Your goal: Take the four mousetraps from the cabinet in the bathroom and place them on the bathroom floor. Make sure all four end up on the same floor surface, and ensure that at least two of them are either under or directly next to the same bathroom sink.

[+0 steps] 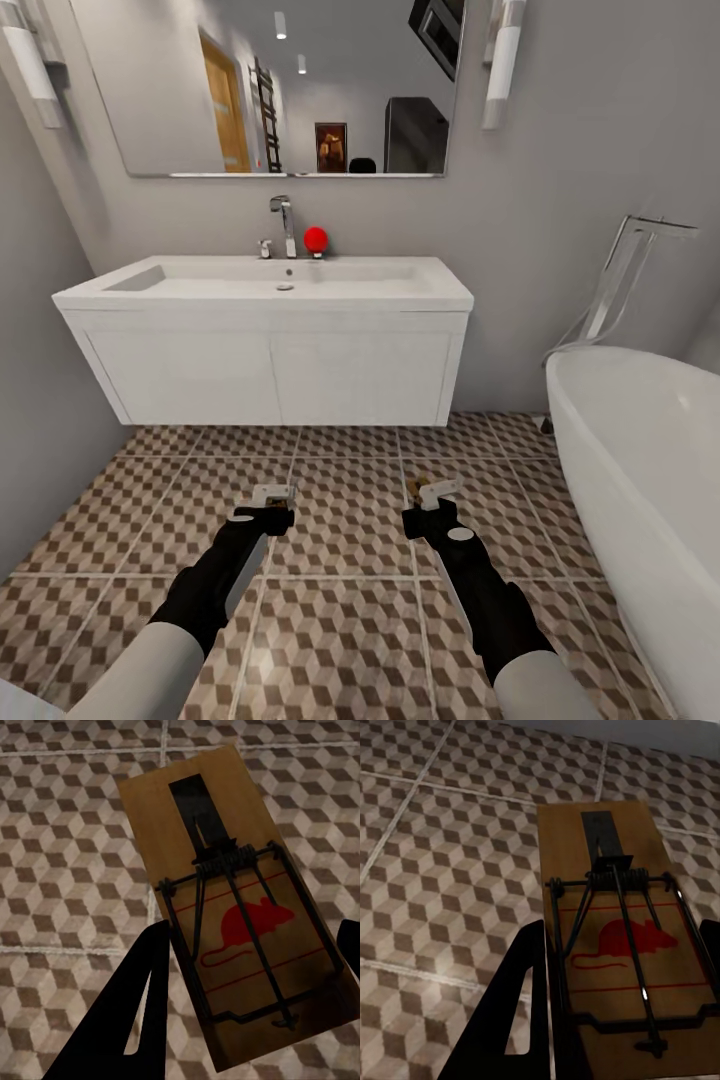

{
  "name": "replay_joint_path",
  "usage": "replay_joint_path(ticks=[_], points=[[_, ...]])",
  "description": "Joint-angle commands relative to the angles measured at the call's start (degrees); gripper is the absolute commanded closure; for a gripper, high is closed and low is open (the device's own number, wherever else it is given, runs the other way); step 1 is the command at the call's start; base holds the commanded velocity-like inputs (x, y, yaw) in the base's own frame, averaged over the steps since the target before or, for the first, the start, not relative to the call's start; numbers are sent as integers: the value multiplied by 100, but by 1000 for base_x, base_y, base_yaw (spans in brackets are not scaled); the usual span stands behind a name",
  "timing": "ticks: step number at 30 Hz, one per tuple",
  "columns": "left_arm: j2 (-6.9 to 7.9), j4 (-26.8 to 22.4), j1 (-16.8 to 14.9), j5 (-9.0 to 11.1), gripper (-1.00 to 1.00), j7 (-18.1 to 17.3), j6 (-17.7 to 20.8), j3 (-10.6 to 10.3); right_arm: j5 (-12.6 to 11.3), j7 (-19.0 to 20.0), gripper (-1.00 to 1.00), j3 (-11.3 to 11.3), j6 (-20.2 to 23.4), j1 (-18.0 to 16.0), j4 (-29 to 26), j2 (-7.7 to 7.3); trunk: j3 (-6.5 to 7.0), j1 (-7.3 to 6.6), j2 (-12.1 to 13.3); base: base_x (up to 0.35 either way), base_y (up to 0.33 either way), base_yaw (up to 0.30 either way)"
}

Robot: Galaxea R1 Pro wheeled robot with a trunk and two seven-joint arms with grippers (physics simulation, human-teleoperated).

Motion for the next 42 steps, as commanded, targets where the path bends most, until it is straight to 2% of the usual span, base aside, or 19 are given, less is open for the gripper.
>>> replay_joint_path(ticks=[1, 30, 42], points=[[-9, -2, -3, 53, 100, 47, 23, -19, 52, 20, 100, 0, 37, -1, -10, 3, -24, 21, -44, 0, 0, 0], [-64, 43, -3, 53, 100, 47, 22, -22, 52, 20, 100, 9, 37, -1, -8, 7, -544, 658, -1207, 0, 0, 0], [-64, 43, -3, 53, 100, 47, 22, -22, 44, 20, 100, 9, 37, 0, -2, 7, -810, 689, -1223, 0, 0, 0]])
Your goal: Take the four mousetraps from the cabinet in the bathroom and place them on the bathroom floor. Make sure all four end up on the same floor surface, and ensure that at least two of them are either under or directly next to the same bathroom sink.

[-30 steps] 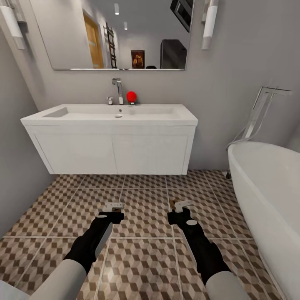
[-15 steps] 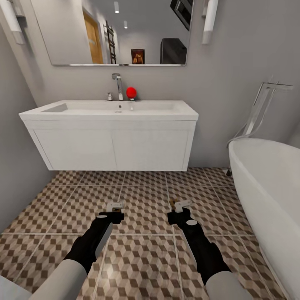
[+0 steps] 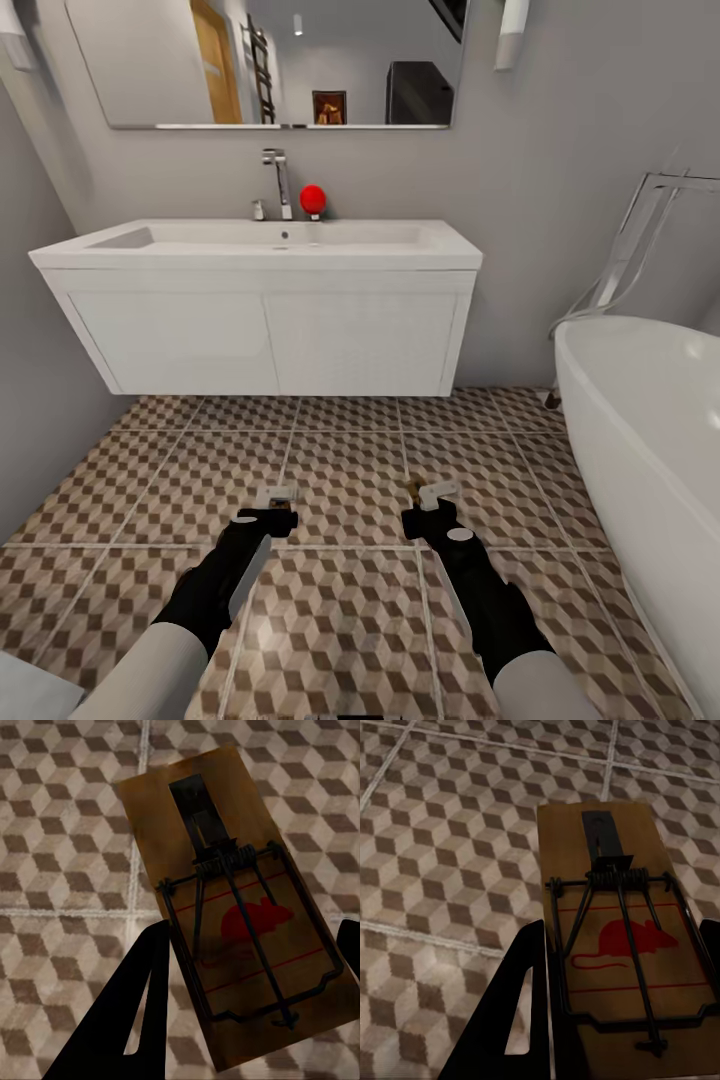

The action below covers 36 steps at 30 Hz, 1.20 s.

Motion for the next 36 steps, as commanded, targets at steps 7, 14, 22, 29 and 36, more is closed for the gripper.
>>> replay_joint_path(ticks=[7, 14, 22, 29, 36], points=[[3, -9, -2, 53, 100, 47, 23, -18, 51, 20, 100, 0, 37, -4, -9, 1, -161, 16, -12, 0, 0, 0], [3, -10, -2, 53, 100, 47, 19, -18, 51, 20, 100, 2, 37, -2, -9, 1, -316, 35, -21, 0, 0, 0], [-4, -194, -2, 53, 100, 39, 30, -118, 71, -8, 100, 0, 75, -8, -337, 31, -316, 35, -21, 0, 0, 0], [-4, -1231, -13, 37, 100, 41, 1556, -243, 104, -16, 100, 0, 775, -259, -906, 43, -316, 35, -21, 0, 0, 0], [-6, -1848, -448, 20, 100, 86, 2236, -238, 103, -15, 100, 0, 989, -756, -902, 43, -316, 35, -21, 0, 0, 0]])
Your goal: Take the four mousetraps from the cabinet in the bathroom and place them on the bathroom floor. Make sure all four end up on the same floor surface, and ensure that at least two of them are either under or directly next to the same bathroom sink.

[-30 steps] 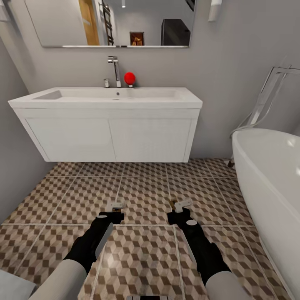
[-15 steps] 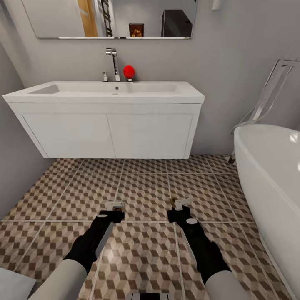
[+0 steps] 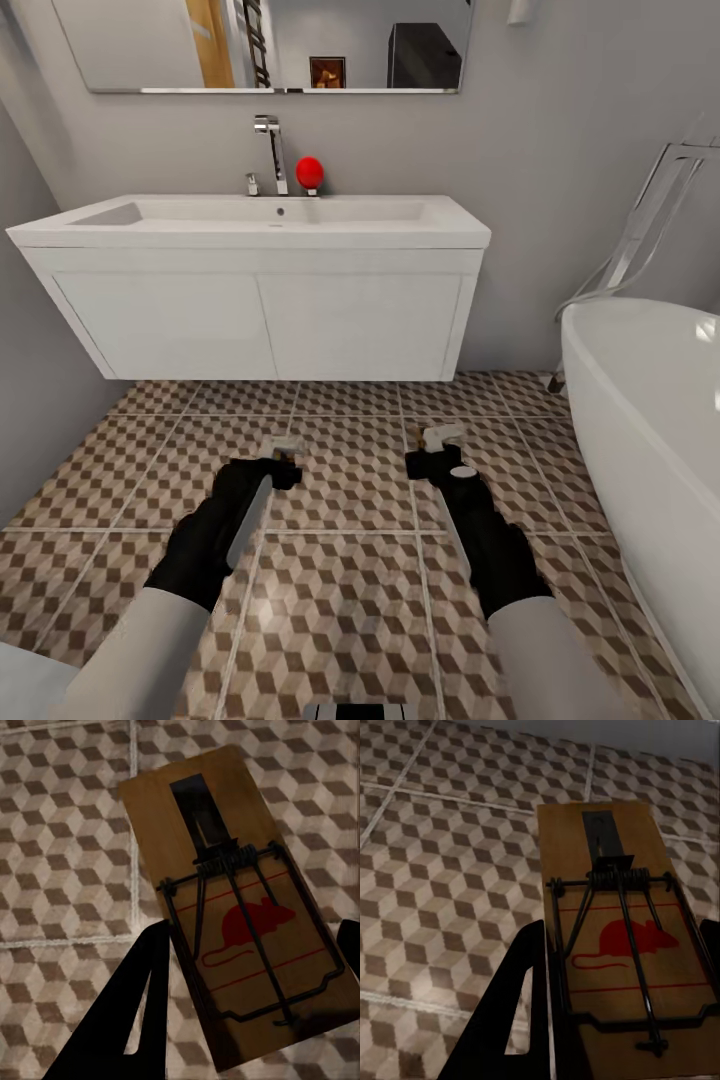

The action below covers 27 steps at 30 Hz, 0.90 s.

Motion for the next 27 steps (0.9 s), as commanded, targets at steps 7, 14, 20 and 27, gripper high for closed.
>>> replay_joint_path(ticks=[7, 14, 20, 27], points=[[15, 515, -424, 43, 100, 86, 152, 103, 47, 13, 100, 3, 117, -569, 254, -6, -6, -1, -2, 0, 0, 0], [8, 244, -548, 67, 100, 59, 161, 115, 44, 15, 100, 3, 86, -1021, 827, -6, -6, -1, -2, 0, 0, 0], [13, -588, -554, 74, 100, 68, 190, 86, 44, 34, 100, 3, 78, -1049, 885, -6, -6, -1, -2, 0, 0, 0], [32, -882, -555, 61, 100, 75, 205, 81, 44, 50, 100, 3, 78, -1051, 854, -6, -6, -1, -2, 0, 0, 0]])
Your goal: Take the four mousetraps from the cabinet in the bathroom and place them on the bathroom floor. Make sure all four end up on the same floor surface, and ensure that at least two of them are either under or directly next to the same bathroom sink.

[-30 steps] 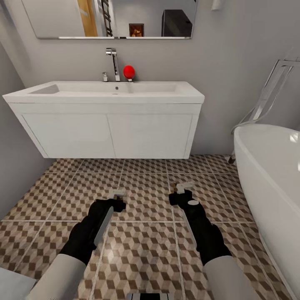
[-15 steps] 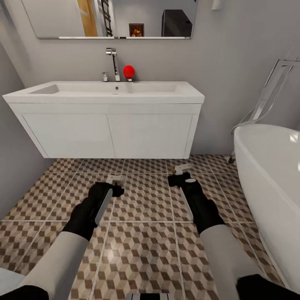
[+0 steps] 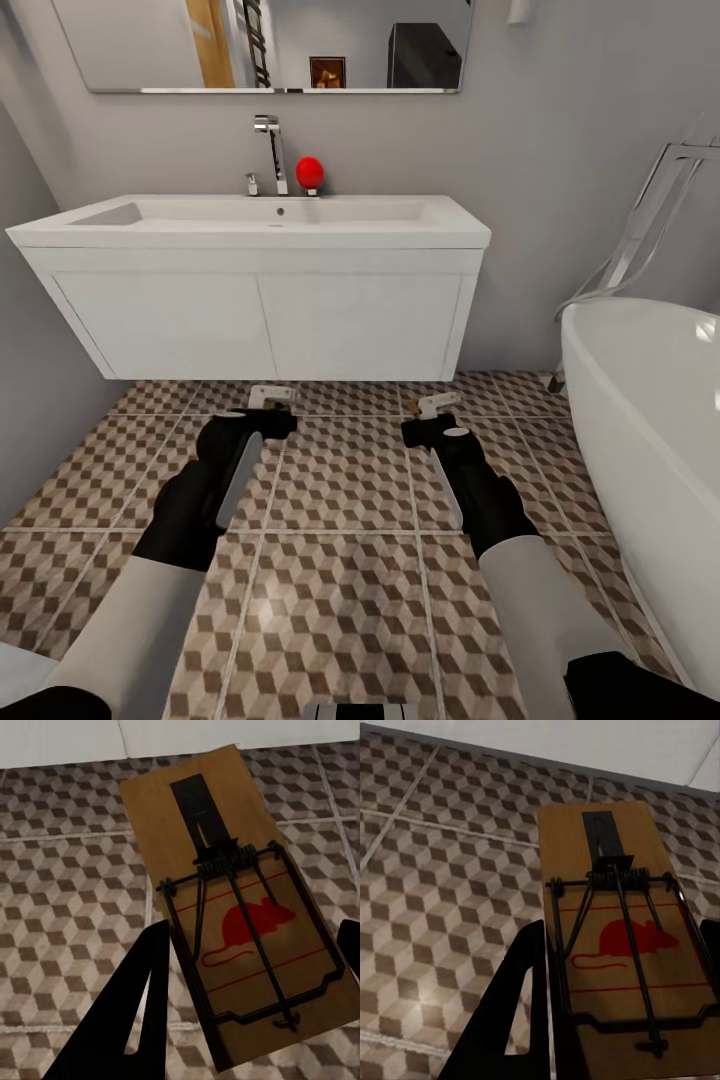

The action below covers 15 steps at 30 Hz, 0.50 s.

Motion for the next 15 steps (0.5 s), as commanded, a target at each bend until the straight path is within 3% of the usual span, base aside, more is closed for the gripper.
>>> replay_joint_path(ticks=[1, 15], points=[[3, -8, -3, 53, 100, 50, 21, -3, 49, 19, 100, 3, 35, -2, -9, 0, -27, 1, -3, 0, 0, 0], [39, 10, -3, 45, 100, 45, 101, 8, 49, 19, 100, 4, 35, -2, -11, 0, -337, 38, -22, 0, 0, 0]])
